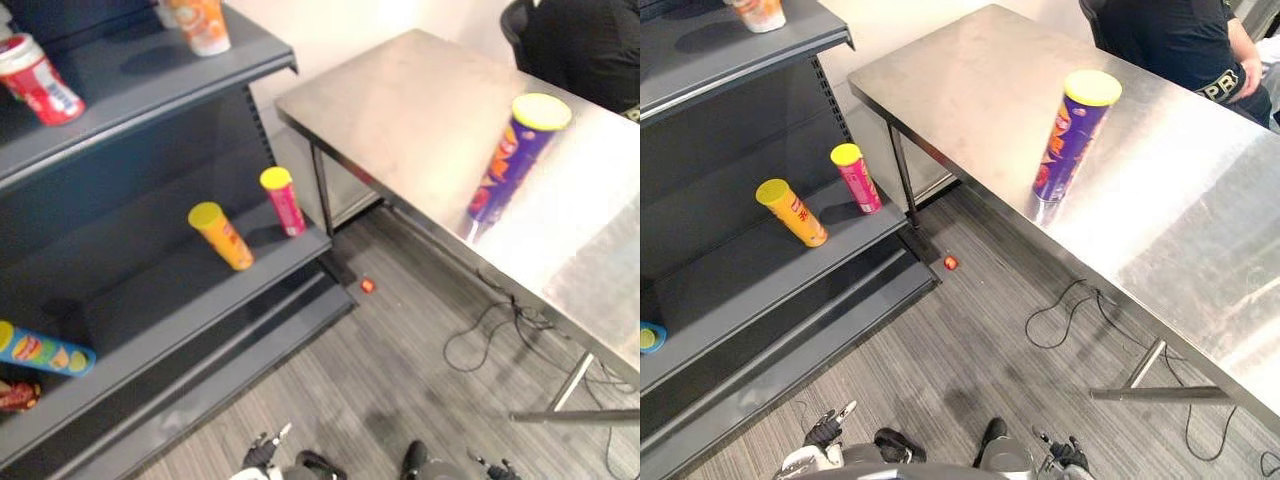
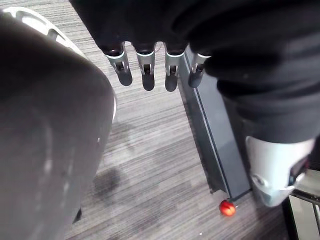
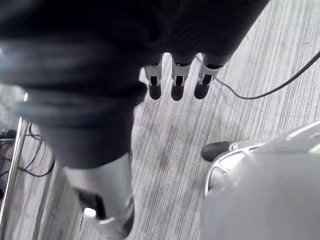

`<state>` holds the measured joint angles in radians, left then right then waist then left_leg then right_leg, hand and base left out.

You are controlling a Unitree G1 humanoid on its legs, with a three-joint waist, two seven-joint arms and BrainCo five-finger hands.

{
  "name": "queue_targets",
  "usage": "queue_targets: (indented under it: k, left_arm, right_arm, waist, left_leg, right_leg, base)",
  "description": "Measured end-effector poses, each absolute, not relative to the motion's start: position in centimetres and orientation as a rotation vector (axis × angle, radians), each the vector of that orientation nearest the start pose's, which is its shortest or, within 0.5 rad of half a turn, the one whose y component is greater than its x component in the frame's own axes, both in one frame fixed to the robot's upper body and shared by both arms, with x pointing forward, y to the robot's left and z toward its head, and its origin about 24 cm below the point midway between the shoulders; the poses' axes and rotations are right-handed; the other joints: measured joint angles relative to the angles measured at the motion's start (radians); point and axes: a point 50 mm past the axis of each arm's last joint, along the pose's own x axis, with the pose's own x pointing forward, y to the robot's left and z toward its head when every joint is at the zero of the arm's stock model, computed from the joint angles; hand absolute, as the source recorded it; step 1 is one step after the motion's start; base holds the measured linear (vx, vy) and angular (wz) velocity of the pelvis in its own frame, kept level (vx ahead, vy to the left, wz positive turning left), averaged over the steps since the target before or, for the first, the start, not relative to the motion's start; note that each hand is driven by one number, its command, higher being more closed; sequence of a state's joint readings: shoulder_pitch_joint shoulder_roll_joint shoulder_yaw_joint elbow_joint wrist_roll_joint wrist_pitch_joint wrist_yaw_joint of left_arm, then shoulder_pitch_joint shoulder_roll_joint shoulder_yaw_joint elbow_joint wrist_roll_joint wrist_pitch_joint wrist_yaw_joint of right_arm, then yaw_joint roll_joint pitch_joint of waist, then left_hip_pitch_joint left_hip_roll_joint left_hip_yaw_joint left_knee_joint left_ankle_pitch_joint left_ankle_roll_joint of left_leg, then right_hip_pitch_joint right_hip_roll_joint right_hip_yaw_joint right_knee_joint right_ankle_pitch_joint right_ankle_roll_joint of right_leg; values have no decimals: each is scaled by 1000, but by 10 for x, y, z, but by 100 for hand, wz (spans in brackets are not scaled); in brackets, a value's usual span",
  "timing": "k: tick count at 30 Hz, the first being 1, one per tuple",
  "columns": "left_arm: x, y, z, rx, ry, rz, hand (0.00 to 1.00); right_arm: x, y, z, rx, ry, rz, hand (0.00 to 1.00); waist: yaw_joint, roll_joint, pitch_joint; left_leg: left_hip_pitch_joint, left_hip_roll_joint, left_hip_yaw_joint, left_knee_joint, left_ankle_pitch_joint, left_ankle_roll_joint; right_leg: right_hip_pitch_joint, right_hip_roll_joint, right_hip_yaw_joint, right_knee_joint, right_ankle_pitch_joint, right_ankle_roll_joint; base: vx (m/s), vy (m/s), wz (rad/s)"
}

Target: Put the gum and the chips on the shelf.

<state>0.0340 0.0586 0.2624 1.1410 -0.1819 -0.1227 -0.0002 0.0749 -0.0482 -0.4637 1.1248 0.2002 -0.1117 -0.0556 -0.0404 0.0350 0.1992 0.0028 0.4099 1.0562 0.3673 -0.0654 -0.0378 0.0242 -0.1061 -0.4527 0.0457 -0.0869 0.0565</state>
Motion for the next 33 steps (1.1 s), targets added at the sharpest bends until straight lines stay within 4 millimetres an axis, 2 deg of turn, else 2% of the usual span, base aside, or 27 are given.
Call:
queue_targets:
  k: [1,2,3,4,5,6,7,9,10,11,13,15,19,22,27,30,33]
  left_arm:
    - [98,205,-161,-243,1012,402,0]
    - [97,205,-161,-269,1006,422,0]
    - [98,203,-160,-289,991,432,0]
    - [100,203,-159,-316,966,449,0]
    - [101,198,-159,-332,959,439,0]
    - [101,196,-159,-344,959,437,0]
    - [99,194,-160,-349,960,437,0]
    - [100,194,-160,-346,958,433,0]
    - [99,193,-160,-349,958,431,0]
    - [102,193,-159,-352,951,431,0]
    - [107,195,-158,-342,938,428,0]
    - [107,197,-157,-332,938,434,0]
    - [106,197,-158,-269,954,410,0]
    - [106,199,-157,-238,958,411,0]
    - [104,199,-158,-153,973,395,0]
    - [103,200,-158,-143,976,399,0]
    - [99,202,-158,-121,985,395,0]
  right_arm:
    - [74,-226,-162,324,1020,-650,0]
    - [72,-226,-162,324,1026,-654,0]
    - [71,-229,-162,321,1023,-658,0]
    - [71,-231,-161,317,1021,-660,0]
    - [73,-237,-160,297,1014,-658,0]
    - [75,-243,-158,283,1005,-662,0]
    - [75,-246,-157,268,1006,-657,0]
    - [75,-248,-157,257,1006,-656,0]
    - [72,-247,-157,257,1011,-658,0]
    - [71,-246,-158,260,1012,-661,0]
    - [66,-234,-161,289,1024,-652,0]
    - [64,-228,-163,323,1028,-670,0]
    - [67,-226,-163,374,1000,-702,0]
    - [65,-226,-163,400,997,-733,0]
    - [66,-228,-163,404,991,-796,0]
    - [58,-230,-164,443,999,-862,0]
    - [45,-235,-165,531,986,-984,0]
  waist:
    - [-1,1,1]
    - [-2,8,7]
    - [1,9,15]
    - [2,0,22]
    - [7,-2,22]
    - [15,-1,25]
    - [17,3,27]
    - [16,13,34]
    - [17,21,35]
    - [20,22,43]
    - [21,-5,36]
    - [26,-15,38]
    - [36,-13,24]
    - [43,-22,8]
    - [45,-30,-20]
    - [44,-31,-22]
    - [45,-36,-50]
  left_leg:
    - [1,14,-5,27,1,1]
    - [0,45,-64,75,4,-3]
    - [-8,57,-146,116,11,-2]
    - [-53,41,-290,155,18,5]
    - [-88,-67,-532,103,-37,-50]
    - [-93,-145,-666,48,-65,-63]
    - [-94,-196,-748,-1,-82,-72]
    - [-102,-258,-888,-129,-81,-78]
    - [-106,-264,-937,-182,-72,-80]
    - [-99,-275,-952,-198,-54,-74]
    - [-94,-306,-929,-203,-84,-64]
    - [-77,-329,-895,-202,-91,-42]
    - [-30,-371,-848,-222,-108,-10]
    - [-7,-383,-830,-227,-114,-3]
    - [31,-387,-795,-231,-116,0]
    - [53,-398,-797,-230,-116,0]
    - [53,-404,-800,-239,-116,0]
  right_leg:
    - [-1,5,11,2,-11,-3]
    - [2,20,40,9,-14,-11]
    - [-3,27,80,26,-17,-18]
    - [-14,25,121,46,-21,-24]
    - [-36,4,176,54,-21,-30]
    - [-55,-2,231,53,-11,-31]
    - [-65,1,274,42,1,-32]
    - [-82,17,342,38,7,-26]
    - [-90,28,364,39,13,-17]
    - [-91,33,404,38,19,-4]
    - [-91,6,439,6,42,30]
    - [-89,-13,466,5,54,39]
    - [-88,-46,513,2,57,67]
    - [-88,-51,518,1,68,82]
    - [-66,-55,449,-64,143,67]
    - [-42,-65,427,-76,149,69]
    - [-36,-71,395,-95,150,69]
  base:
    - [-162,-77,-54]
    - [-113,-68,-70]
    - [-109,-74,-94]
    - [-69,-9,-116]
    - [-78,56,-137]
    - [-55,90,-149]
    - [-47,104,-136]
    - [-9,118,-117]
    - [19,163,-108]
    - [69,194,-76]
    - [151,226,-46]
    - [163,199,-38]
    - [169,175,-36]
    - [144,100,-42]
    - [42,15,-49]
    - [-29,14,-16]
    - [-67,-21,1]
